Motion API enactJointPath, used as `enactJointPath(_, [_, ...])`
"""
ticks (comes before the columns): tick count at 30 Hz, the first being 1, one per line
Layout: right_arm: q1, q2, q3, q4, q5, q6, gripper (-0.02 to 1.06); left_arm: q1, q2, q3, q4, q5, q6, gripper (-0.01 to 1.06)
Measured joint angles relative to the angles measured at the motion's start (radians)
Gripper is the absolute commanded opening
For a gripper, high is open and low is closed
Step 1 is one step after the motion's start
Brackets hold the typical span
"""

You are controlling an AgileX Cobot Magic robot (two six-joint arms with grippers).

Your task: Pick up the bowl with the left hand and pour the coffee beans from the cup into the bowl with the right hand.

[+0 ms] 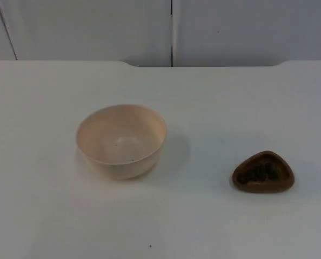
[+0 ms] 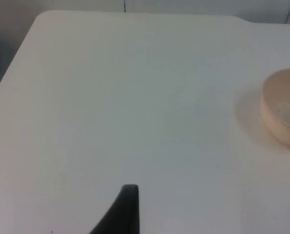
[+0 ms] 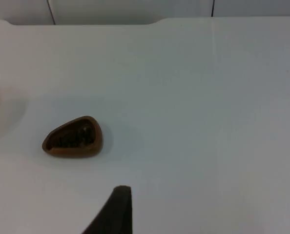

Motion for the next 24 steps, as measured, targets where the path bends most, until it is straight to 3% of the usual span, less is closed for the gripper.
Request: enactJointPath(24, [0.0,0.0,0.0,0.0,0.0,0.0,1.05,0.0,0.16,-0.075,-0.059,-0.119,0.014,1.01])
